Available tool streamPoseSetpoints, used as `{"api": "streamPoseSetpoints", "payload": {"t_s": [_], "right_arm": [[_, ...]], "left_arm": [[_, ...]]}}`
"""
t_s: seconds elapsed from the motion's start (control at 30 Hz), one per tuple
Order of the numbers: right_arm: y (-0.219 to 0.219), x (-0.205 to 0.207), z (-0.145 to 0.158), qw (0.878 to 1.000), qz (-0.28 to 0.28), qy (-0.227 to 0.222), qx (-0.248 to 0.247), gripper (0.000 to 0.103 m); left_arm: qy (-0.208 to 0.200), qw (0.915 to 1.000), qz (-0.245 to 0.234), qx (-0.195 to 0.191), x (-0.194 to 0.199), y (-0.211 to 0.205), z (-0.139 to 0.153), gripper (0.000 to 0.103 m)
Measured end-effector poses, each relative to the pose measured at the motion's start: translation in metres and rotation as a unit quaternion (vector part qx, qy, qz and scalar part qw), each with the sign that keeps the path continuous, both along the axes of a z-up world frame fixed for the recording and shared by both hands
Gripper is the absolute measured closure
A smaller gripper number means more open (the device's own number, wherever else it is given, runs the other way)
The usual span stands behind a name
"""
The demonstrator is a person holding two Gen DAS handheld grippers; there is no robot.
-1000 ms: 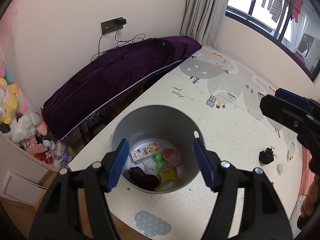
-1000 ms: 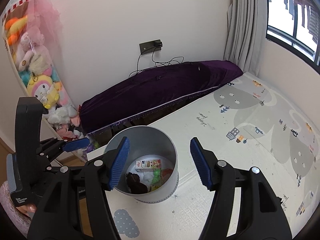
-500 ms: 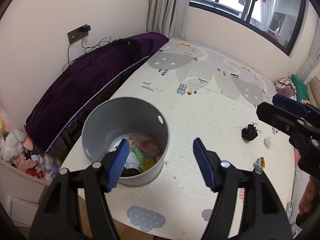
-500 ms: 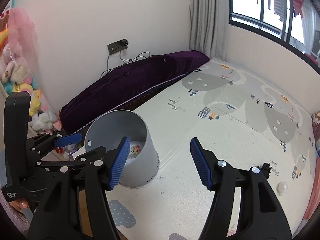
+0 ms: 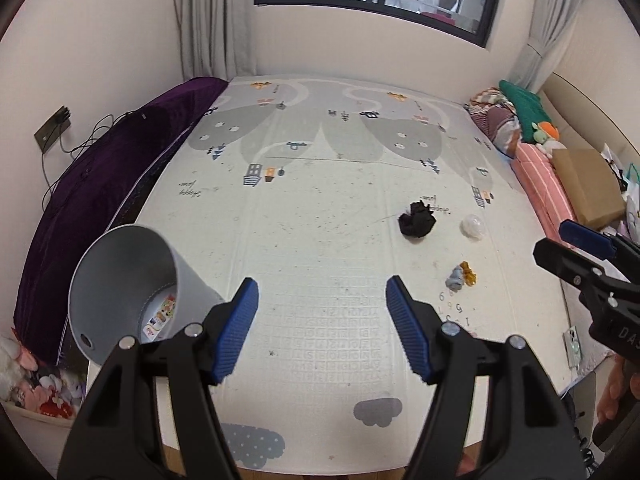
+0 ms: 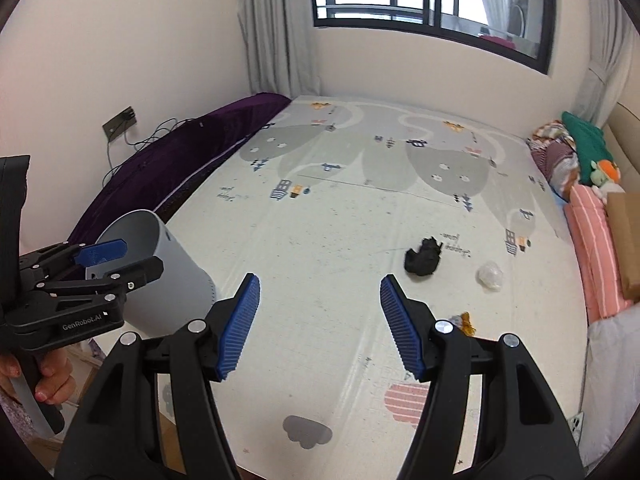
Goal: Collect trash
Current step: 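Move both tools back toward the grey cloth and orange string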
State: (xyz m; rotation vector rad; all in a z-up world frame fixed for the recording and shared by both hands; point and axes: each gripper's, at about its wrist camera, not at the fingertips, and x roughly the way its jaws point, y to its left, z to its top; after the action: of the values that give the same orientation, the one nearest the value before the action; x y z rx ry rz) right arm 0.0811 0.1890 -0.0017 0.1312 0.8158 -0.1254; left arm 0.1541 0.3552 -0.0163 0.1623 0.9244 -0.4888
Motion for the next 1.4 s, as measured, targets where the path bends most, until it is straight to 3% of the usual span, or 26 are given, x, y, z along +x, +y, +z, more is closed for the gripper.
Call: {"api": "streamPoseSetpoints", "payload": {"t_s": [0.23, 0.43, 0.77, 1.0, 1.4], "right_arm": [[-0.107, -0.052, -0.019, 0.999, -0.047, 0.002, 0.01, 0.042], [-0.198, -0.08, -0.031, 0.999, -0.023, 0.024, 0.007, 0.042], [-0.29, -0.064, -0.083, 0.996, 0.029, 0.079, -0.001, 0.042], [-0.322, -0.032, -0.15, 0.994, 0.029, 0.101, 0.01, 0.042], [-0.354, 0.017, -0.302, 0.991, 0.043, 0.126, 0.024, 0.043]], "left_arm": [[-0.008, 0.9992, -0.033, 0.019, -0.036, -0.091, -0.006, 0.036], [0.009, 0.9996, -0.015, 0.023, -0.063, -0.168, -0.016, 0.036], [0.051, 0.998, -0.003, 0.038, -0.076, -0.271, -0.061, 0.036], [0.084, 0.9954, -0.022, 0.04, -0.05, -0.317, -0.125, 0.036], [0.13, 0.9883, -0.065, 0.047, -0.017, -0.37, -0.277, 0.037]]}}
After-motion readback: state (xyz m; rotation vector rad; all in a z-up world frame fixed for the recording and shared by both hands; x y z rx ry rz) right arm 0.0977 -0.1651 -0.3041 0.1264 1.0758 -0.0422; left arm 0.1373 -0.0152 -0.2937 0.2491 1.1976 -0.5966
